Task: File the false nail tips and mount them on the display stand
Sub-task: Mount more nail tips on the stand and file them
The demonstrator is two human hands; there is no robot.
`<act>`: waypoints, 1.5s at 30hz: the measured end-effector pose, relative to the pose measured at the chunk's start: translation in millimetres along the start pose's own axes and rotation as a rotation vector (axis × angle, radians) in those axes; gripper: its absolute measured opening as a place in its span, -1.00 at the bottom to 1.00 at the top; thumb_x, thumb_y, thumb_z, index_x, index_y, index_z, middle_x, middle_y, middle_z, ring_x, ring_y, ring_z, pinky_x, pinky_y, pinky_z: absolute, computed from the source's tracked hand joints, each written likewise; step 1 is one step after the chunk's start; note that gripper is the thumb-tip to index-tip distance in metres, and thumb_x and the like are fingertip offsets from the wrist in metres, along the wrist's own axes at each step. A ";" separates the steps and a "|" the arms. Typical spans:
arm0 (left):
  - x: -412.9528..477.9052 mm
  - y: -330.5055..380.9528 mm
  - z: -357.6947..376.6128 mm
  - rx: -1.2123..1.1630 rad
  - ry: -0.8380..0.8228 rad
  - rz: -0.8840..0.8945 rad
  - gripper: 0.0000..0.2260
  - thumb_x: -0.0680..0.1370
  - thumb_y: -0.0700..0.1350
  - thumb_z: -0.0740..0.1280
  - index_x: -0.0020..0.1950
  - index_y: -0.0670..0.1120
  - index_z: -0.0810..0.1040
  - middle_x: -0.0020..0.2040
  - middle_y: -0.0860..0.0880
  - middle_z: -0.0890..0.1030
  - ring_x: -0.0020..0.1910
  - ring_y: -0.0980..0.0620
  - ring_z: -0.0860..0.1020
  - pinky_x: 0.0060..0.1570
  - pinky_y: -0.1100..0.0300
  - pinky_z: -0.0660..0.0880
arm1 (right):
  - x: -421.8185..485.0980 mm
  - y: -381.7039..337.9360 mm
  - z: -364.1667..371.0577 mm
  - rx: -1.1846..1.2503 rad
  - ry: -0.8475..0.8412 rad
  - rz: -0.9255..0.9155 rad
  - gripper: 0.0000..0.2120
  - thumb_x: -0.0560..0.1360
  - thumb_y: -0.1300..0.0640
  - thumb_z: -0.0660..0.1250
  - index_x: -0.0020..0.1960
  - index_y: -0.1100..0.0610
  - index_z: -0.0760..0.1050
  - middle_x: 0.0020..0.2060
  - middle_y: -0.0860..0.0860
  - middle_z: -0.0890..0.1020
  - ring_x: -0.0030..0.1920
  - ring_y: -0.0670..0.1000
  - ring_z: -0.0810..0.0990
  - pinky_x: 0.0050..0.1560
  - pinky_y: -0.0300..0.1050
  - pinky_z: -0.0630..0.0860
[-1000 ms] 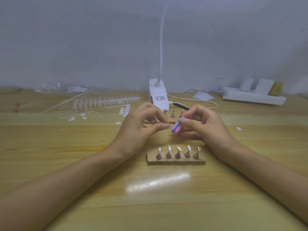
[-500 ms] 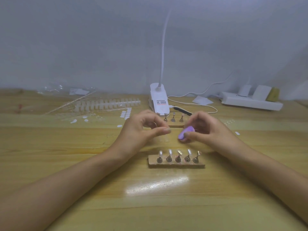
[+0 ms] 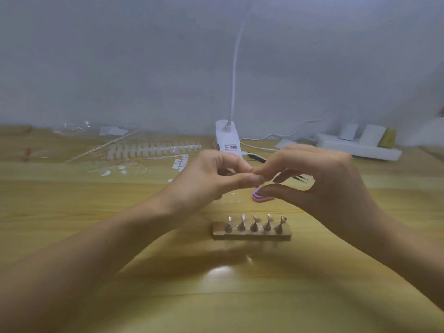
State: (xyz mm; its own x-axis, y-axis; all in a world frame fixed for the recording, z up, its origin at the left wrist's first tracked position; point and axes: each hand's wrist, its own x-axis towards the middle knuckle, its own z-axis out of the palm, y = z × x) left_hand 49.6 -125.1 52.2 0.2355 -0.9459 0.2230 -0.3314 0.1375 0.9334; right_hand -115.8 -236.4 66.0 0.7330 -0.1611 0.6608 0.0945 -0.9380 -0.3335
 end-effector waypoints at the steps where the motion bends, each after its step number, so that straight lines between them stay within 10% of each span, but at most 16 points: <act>1: -0.4 5.6 3.1 -0.018 0.005 0.025 -0.85 0.33 0.11 0.45 -0.30 0.05 0.64 -0.41 0.11 0.48 -0.46 0.23 0.34 -0.44 0.46 0.26 | -0.7 -1.9 -2.5 0.032 0.028 0.014 -0.83 0.36 0.17 0.54 -0.07 0.18 0.69 -0.22 0.01 0.68 -0.19 -0.09 0.67 -0.14 -0.27 0.61; 6: -2.1 14.1 16.3 0.107 0.013 0.109 -0.72 0.40 0.25 0.34 -0.11 0.07 0.59 -0.18 0.17 0.65 -0.18 0.24 0.57 -0.14 0.44 0.43 | -12.6 3.1 -16.2 0.185 0.112 0.185 -0.88 0.39 0.08 0.52 -0.08 0.03 0.68 -0.17 -0.15 0.71 -0.08 -0.10 0.69 -0.14 -0.27 0.61; 10: -5.7 3.1 28.1 0.714 -0.100 0.116 -0.37 0.27 0.37 0.40 0.26 0.29 0.26 0.00 0.32 0.57 0.16 0.26 0.42 0.17 0.17 0.35 | -41.8 18.6 -12.5 0.265 0.039 0.377 -0.88 0.37 0.03 0.50 -0.09 -0.07 0.71 -0.12 -0.13 0.72 -0.03 -0.07 0.70 -0.08 -0.04 0.64; 14: -1.2 -7.7 47.8 0.798 -0.011 0.159 -0.36 0.40 0.23 0.43 0.33 0.32 0.12 -0.01 0.30 0.59 0.29 0.21 0.37 0.14 0.13 0.19 | -59.9 22.7 1.6 0.314 0.022 0.445 -0.86 0.37 0.05 0.50 -0.08 -0.04 0.72 -0.09 -0.10 0.73 -0.04 -0.05 0.70 -0.12 0.01 0.66; 20: 2.0 -15.5 56.5 0.792 0.050 0.169 -0.41 0.45 0.28 0.35 0.39 0.29 0.15 -0.09 0.29 0.60 0.25 0.20 0.37 0.04 0.19 0.07 | -64.4 23.3 7.3 0.360 -0.002 0.441 -0.88 0.36 0.07 0.51 -0.11 0.04 0.73 -0.12 -0.04 0.71 -0.05 -0.03 0.70 -0.18 -0.23 0.63; 45: 4.2 -15.7 55.1 0.761 0.009 0.106 -0.40 0.42 0.27 0.32 0.40 0.26 0.16 -0.15 0.26 0.59 0.22 0.20 0.36 0.05 0.17 0.07 | -66.1 19.6 12.8 0.385 0.021 0.498 -0.89 0.38 0.21 0.53 -0.16 0.02 0.71 -0.16 -0.02 0.70 -0.09 -0.01 0.69 -0.14 -0.09 0.67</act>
State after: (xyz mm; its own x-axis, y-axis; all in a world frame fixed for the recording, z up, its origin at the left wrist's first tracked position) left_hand 5.4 -147.4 22.9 0.1741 -0.9360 0.3060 -0.8893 -0.0160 0.4571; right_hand -153.8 -240.2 7.1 0.7388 -0.5596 0.3755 -0.0163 -0.5718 -0.8202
